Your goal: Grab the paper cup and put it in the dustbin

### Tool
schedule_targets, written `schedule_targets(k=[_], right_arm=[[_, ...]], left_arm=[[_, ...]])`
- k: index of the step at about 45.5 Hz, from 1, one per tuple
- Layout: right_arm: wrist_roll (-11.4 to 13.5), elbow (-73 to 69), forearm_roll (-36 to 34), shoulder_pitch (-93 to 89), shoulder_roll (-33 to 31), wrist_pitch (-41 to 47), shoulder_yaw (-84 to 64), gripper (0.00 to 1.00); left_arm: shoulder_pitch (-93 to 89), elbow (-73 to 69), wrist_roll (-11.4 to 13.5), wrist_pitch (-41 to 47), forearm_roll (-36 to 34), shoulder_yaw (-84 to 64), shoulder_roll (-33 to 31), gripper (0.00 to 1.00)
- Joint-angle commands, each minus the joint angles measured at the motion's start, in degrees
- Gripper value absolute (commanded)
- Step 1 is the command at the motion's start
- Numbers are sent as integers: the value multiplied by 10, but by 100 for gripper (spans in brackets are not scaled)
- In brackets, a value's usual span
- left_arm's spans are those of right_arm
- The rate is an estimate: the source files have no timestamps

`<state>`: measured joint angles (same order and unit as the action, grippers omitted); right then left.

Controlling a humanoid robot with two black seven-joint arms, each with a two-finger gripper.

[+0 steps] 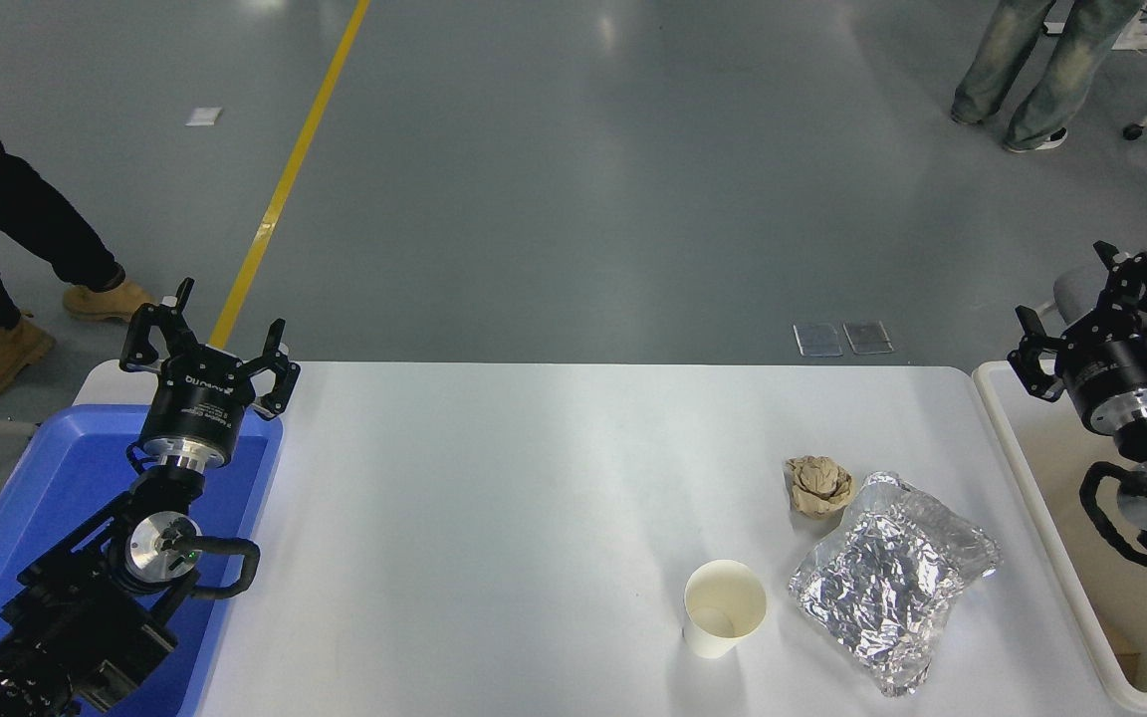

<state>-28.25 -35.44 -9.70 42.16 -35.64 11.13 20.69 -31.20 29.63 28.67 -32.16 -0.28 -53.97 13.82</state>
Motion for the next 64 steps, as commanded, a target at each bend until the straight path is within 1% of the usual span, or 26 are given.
schedule_targets(k=[1,4,5,6,9,14,18,23,31,35,39,43,46,50,58,64], right_arm=[[3,2,-11,130,-40,-30,-271,100],[7,0,-29,179,-47,-30,-375,100],[12,-1,-33,197,-47,-30,-411,100],[21,-2,-37,235,-45,-28,-488,100],[37,-5,-38,291,-40,-22,-608,100],[58,-14,-38,368,-14,-12,-777,100],[74,-26,-38,426,12,21,-889,100],[77,-60,-38,498,43,67,-998,100],[76,-130,-37,588,106,83,-1116,100],[76,-162,-32,632,147,108,-1178,100],[75,-184,-31,674,188,181,-1216,100],[75,-192,-31,717,211,279,-1212,100],[75,-199,-30,740,235,323,-1196,100],[76,-227,-23,768,266,339,-1187,100],[76,-321,-2,831,308,339,-1168,100],[77,-393,12,866,310,339,-1118,100]], left_arm=[[0,1,0,0,0,0,1,98],[0,0,0,0,0,0,1,98],[0,1,0,0,0,0,1,98],[-1,1,0,0,0,0,0,98],[0,1,0,0,0,0,1,98],[0,1,0,0,0,0,1,98],[0,1,0,0,0,0,1,98],[-1,1,-1,0,0,0,0,98],[0,1,-1,0,0,0,0,98],[0,1,-1,0,0,0,0,98],[0,1,-1,0,0,1,0,98],[0,1,-1,0,0,0,0,98],[0,1,-1,0,0,0,0,98],[0,1,-1,0,0,0,0,98],[0,1,-1,0,0,0,0,98],[0,1,0,1,0,0,0,98]])
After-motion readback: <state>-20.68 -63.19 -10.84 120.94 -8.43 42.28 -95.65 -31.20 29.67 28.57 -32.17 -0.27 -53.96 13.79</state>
